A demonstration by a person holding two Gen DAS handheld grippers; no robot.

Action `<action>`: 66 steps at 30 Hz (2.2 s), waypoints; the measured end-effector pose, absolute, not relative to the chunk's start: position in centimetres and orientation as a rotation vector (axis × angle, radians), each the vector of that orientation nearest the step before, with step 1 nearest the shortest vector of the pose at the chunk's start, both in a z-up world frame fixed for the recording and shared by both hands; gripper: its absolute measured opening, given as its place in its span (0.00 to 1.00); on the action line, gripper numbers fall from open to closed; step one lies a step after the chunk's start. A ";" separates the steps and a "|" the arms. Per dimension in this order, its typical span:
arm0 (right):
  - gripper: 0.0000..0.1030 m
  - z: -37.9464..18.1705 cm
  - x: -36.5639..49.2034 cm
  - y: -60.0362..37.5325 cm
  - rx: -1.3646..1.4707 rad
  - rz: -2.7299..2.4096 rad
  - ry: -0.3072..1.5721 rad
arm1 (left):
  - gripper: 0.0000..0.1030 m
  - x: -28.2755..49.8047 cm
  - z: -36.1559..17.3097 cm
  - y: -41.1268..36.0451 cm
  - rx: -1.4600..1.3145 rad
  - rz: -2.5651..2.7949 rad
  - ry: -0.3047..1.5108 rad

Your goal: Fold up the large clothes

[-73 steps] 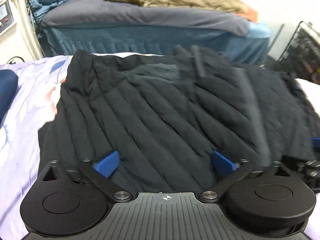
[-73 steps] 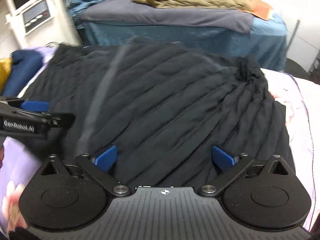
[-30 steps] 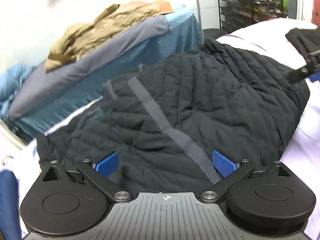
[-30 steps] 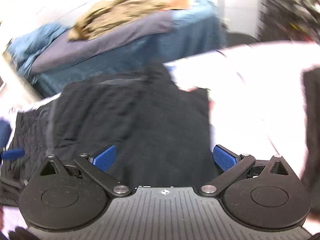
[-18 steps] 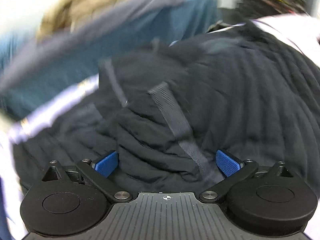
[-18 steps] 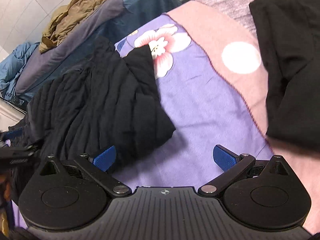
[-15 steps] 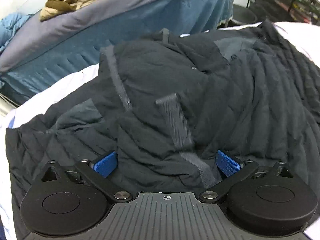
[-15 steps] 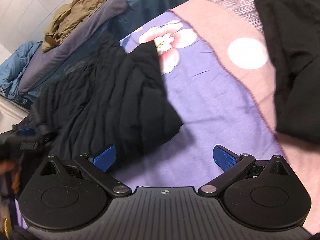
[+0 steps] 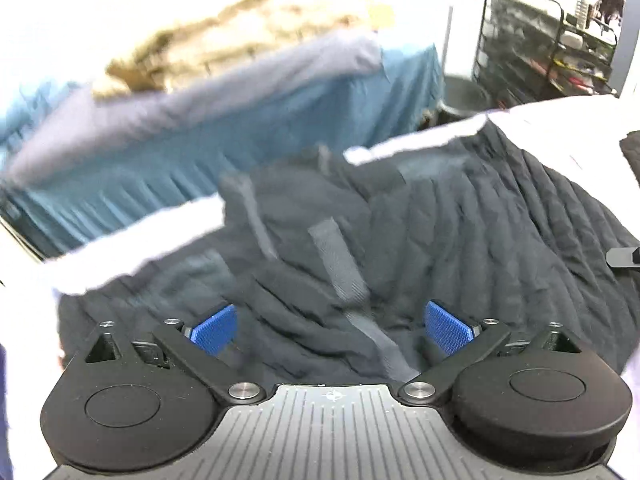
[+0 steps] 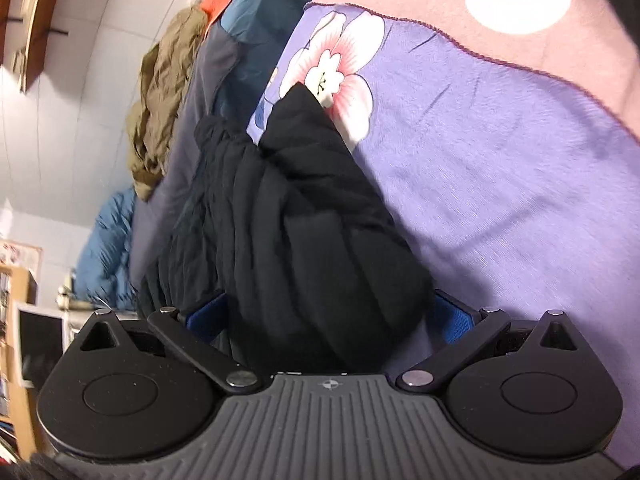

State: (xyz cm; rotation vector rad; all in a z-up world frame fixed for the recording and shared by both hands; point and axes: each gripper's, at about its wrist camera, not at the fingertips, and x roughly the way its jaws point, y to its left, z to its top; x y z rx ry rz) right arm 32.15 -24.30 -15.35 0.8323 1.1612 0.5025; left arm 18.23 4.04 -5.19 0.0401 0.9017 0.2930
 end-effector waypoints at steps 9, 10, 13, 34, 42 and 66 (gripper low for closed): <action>0.95 -15.6 33.8 -23.1 0.826 0.522 1.168 | 1.00 24.0 -8.6 7.0 0.033 0.482 1.025; 0.95 -15.5 33.8 -23.1 0.826 0.522 1.169 | 1.00 24.8 -9.5 7.3 0.030 0.492 1.055; 0.97 -15.6 33.6 -23.2 0.825 0.513 1.178 | 1.00 26.2 -11.6 9.3 -0.089 0.500 1.148; 1.00 -15.6 34.2 -21.6 0.784 0.480 1.218 | 1.00 17.0 -10.0 -1.5 0.296 0.397 1.163; 0.91 -14.9 33.9 -20.8 0.726 0.452 1.211 | 1.00 19.3 -12.3 0.7 0.217 0.398 1.261; 0.37 6.6 18.7 -3.3 -0.210 1.056 0.632 | 1.00 -1.4 3.0 18.7 -0.500 0.859 0.766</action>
